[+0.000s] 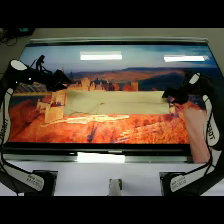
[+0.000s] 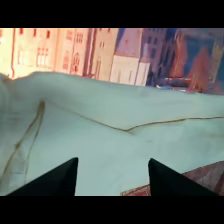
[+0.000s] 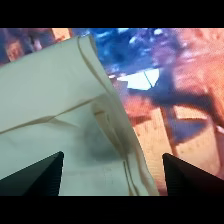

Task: Fold the shirts.

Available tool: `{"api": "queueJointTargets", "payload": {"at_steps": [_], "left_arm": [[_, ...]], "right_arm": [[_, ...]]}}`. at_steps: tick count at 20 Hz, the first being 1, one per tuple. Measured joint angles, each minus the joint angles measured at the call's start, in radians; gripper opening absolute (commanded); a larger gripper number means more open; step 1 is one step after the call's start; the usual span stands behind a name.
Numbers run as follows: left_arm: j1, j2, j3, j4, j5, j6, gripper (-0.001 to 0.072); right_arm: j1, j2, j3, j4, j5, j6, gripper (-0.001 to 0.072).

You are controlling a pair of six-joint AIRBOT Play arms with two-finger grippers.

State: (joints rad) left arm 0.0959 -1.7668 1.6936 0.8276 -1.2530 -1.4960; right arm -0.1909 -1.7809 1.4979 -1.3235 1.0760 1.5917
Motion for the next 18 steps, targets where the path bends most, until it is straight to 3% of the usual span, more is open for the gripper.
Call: {"api": "queueJointTargets", "payload": {"at_steps": [6,7,8,9,10,11,18], "left_arm": [[-0.099,0.021,0.029,0.000,0.006,0.017,0.0521],[-0.117,0.024,0.031,-0.002,0.013,0.018,0.0490],[-0.136,0.024,0.031,-0.002,0.023,0.018,0.0431],[-0.153,0.024,0.032,-0.002,0.030,0.019,0.0285],[-0.171,0.024,0.033,-0.002,0.039,0.019,0.0091],[-0.188,0.023,0.033,-0.002,0.045,0.019,0.0034],[-0.394,-0.055,0.033,-0.023,0.115,-0.026,0.0033]], "right_arm": [[0.000,-0.043,0.002,0.081,0.023,-0.003,0.0637],[0.000,-0.047,0.002,0.089,0.024,-0.003,0.0460],[0.000,-0.051,0.002,0.099,0.023,-0.003,0.0195],[0.001,-0.055,-0.001,0.106,0.026,0.001,0.0028],[0.002,-0.058,-0.001,0.113,0.036,0.009,0.0025],[0.002,-0.055,-0.001,0.119,0.042,0.007,0.0025],[0.002,0.108,0.001,0.222,0.057,-0.049,0.0025]]}}
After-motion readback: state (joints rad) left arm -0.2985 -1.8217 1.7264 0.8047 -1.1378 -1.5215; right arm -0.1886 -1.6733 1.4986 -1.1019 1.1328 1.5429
